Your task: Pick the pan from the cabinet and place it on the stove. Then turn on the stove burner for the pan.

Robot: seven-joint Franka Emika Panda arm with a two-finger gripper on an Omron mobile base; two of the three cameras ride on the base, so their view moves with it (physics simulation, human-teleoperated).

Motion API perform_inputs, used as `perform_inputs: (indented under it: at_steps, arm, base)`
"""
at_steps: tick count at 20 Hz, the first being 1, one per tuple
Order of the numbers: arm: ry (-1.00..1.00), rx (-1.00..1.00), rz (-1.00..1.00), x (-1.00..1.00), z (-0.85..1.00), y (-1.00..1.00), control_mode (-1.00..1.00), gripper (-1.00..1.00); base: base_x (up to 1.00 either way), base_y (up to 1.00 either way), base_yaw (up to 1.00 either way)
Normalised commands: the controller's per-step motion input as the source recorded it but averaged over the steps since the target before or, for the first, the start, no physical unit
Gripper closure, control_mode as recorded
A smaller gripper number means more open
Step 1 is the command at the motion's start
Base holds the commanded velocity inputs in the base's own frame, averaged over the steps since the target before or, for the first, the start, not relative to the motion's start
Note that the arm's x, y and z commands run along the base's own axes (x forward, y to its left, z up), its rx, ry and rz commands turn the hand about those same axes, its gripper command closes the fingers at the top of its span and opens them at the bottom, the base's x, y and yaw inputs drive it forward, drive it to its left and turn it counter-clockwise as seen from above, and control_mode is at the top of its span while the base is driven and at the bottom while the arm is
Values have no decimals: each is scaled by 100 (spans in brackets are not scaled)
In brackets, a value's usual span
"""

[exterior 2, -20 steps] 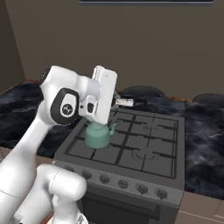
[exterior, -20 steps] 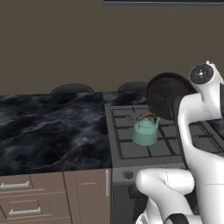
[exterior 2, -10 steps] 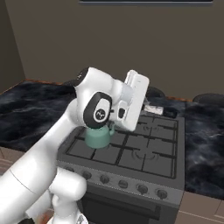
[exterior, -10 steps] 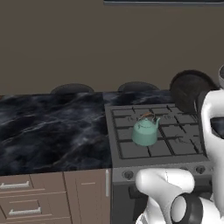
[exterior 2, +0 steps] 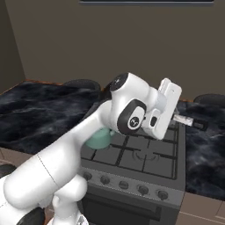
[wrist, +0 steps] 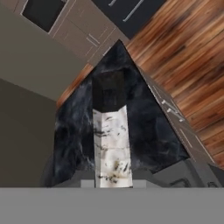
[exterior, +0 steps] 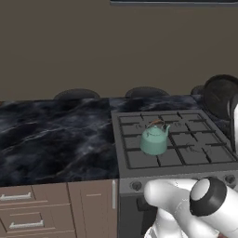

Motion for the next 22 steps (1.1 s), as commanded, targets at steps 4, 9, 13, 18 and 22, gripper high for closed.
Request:
perform_inputs:
  at_steps: [4, 9, 13, 18, 22]
  arm:
    - [0, 0, -2, 0, -18, -24, -100, 100]
    - [-1, -1, 0, 2, -33, -1, -100, 100]
    - [0, 0, 0, 10, -43, 0, -100, 100]
    - [1, 0, 2, 14, -28, 0, -100, 100]
    - [4, 0, 5, 18, -20, -5, -100, 100]
  base:
    - [0, 0, 0]
    - [0, 0, 0]
    - [0, 0, 0]
    - [0, 0, 0]
    - [0, 0, 0]
